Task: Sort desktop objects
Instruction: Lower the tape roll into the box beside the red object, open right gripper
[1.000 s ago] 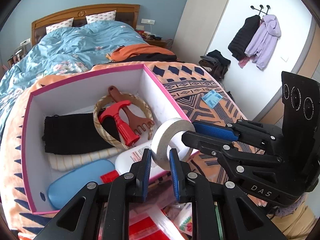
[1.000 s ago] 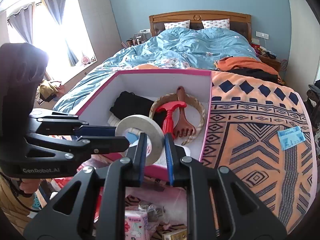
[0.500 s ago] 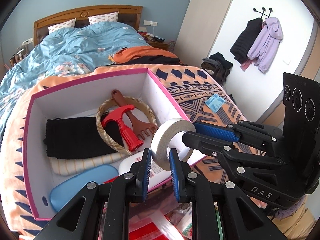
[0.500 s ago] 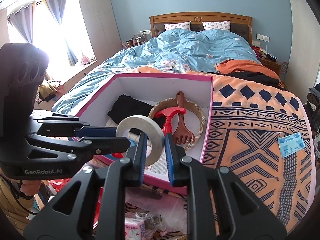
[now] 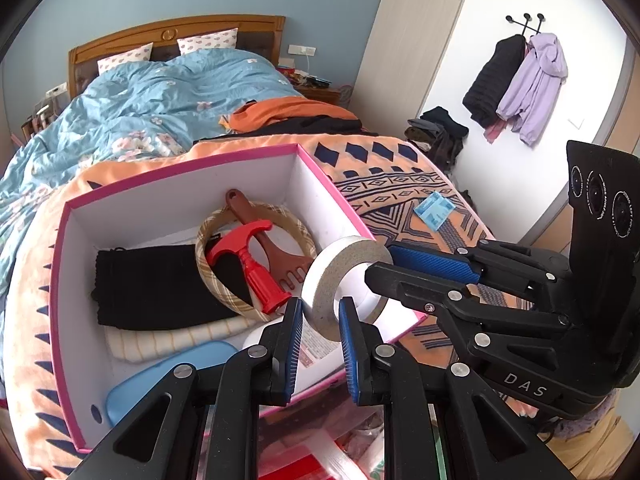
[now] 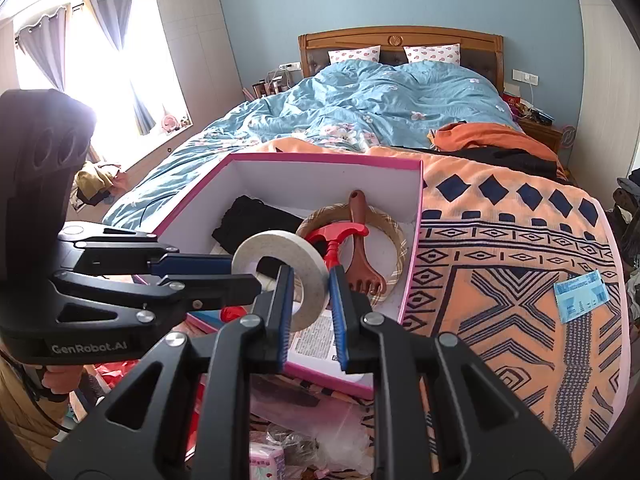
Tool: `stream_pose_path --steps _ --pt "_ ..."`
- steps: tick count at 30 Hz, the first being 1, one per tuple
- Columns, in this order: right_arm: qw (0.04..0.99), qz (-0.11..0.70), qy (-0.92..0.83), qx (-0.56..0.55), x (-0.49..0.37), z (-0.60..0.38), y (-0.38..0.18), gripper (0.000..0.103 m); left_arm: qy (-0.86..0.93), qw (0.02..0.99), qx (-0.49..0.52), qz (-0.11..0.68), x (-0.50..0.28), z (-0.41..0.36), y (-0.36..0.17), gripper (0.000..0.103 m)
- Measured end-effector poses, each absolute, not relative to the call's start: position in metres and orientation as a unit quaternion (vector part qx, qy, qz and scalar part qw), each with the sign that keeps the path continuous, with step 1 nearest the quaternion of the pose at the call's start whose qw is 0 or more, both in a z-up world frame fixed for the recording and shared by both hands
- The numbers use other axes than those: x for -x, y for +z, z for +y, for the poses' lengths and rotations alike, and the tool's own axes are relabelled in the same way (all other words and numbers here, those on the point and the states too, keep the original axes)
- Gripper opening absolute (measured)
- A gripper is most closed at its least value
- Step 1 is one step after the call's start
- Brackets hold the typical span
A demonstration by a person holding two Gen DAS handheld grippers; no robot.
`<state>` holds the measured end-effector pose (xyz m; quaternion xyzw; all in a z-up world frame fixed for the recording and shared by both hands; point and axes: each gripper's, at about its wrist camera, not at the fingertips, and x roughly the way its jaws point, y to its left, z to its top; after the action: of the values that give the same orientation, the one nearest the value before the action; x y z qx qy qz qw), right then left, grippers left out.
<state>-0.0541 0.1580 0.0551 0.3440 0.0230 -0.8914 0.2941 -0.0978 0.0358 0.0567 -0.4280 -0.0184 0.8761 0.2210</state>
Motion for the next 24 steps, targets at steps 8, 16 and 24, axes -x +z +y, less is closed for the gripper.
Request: stream_pose_path --steps 8,16,24 --pt "0.292 0.029 -0.892 -0.345 0.065 0.155 0.058 0.02 0.876 0.218 0.429 -0.018 0.107 0.036 0.058 0.018" --pt "0.29 0.03 -0.889 -0.352 0.077 0.154 0.056 0.02 0.873 0.214 0.439 -0.02 0.125 0.036 0.055 0.018" --pt "0.285 0.034 -0.885 -0.367 0.1 0.152 0.052 0.02 0.866 0.211 0.452 -0.032 0.147 0.037 0.048 0.018"
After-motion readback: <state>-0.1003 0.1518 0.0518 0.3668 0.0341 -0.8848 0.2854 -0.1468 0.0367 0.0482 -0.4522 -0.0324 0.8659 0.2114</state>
